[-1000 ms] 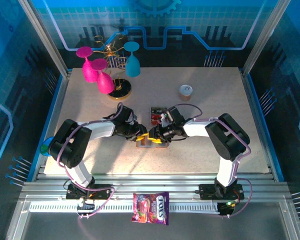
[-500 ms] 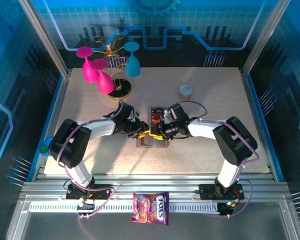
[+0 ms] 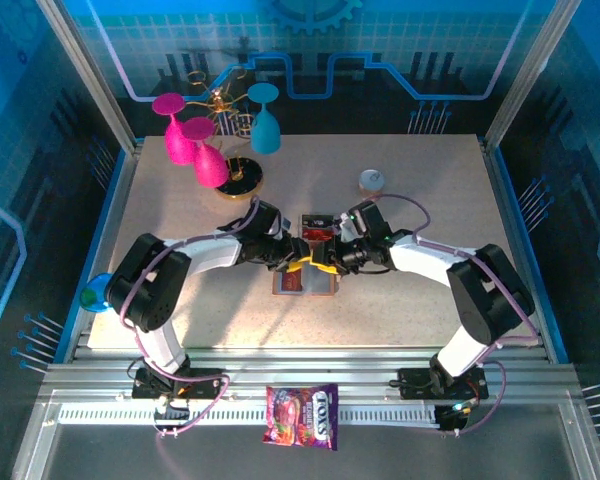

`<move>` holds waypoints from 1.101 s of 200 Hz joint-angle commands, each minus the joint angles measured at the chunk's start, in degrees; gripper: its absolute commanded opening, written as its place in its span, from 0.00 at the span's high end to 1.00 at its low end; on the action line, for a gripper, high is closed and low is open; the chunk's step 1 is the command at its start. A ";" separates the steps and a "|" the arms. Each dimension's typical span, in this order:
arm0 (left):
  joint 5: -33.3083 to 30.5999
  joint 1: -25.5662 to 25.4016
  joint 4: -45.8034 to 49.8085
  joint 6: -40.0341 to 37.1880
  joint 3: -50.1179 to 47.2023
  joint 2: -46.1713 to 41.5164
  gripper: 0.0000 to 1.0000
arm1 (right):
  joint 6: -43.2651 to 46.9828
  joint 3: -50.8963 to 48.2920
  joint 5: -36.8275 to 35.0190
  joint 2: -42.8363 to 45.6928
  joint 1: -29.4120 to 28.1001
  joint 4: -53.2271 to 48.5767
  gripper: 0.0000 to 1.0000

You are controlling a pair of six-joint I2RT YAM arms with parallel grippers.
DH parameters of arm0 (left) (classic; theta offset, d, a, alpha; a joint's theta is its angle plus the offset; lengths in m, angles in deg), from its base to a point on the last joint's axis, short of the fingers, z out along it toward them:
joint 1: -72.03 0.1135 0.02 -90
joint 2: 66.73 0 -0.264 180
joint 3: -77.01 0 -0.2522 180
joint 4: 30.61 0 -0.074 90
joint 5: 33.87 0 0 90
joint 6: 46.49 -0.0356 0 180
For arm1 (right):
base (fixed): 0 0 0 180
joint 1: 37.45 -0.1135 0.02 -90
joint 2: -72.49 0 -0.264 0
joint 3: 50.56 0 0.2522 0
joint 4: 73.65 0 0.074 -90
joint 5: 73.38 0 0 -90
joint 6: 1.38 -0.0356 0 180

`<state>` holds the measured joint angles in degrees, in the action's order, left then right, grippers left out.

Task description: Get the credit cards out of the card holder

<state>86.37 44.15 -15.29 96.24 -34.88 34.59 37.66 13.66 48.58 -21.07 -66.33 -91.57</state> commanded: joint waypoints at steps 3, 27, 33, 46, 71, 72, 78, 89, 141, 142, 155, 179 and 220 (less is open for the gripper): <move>2.42 -3.11 0.10 1.02 1.58 2.52 0.62 | 1.46 0.26 -1.98 2.94 1.00 1.02 0.60; 2.61 -4.16 -0.77 1.64 2.04 3.95 0.59 | 1.84 0.26 -2.83 4.21 1.40 0.30 0.60; 2.68 -4.27 -0.99 1.74 2.08 4.15 0.59 | 1.89 0.26 -2.94 4.41 1.47 0.14 0.60; 2.75 -4.39 -1.28 1.74 1.99 4.24 0.58 | 1.98 0.26 -3.13 4.85 1.62 -0.12 0.60; 2.31 -4.46 -0.96 1.55 2.00 3.80 0.55 | 1.98 -1.30 -3.80 5.74 1.64 -0.45 0.60; 2.29 -4.42 -0.96 1.52 2.00 3.76 0.54 | 1.95 -1.36 -3.82 5.79 1.64 -0.43 0.60; 2.30 -4.46 -0.95 1.49 1.99 3.64 0.54 | 1.95 -1.41 -4.08 6.05 1.64 -0.49 0.60; 2.15 -4.43 -0.99 1.45 1.95 3.51 0.52 | 2.02 -1.42 -4.51 6.52 1.64 -0.80 0.60; 0.99 -4.15 -1.52 1.38 1.16 1.88 0.48 | 2.52 -1.19 -5.50 8.17 1.64 -1.78 0.60; 0.97 -4.13 -1.54 1.40 1.14 1.83 0.48 | 2.53 -1.17 -5.42 8.15 1.64 -1.84 0.60; 0.50 -3.74 -1.65 1.46 0.72 1.11 0.49 | 2.57 -0.98 -4.22 7.31 1.64 -1.81 0.60; -0.86 -2.26 -0.76 0.89 -0.63 -1.57 0.51 | 1.91 -0.46 -2.01 4.93 1.14 -0.57 0.62; -4.04 0.66 5.54 -3.20 -3.22 -6.42 0.56 | 0.49 2.62 0.93 -0.86 -1.27 2.28 0.64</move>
<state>83.92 43.45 -15.26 96.50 -36.19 31.86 39.12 13.17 47.08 -18.44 -65.92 -93.03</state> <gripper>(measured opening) 0.454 0.366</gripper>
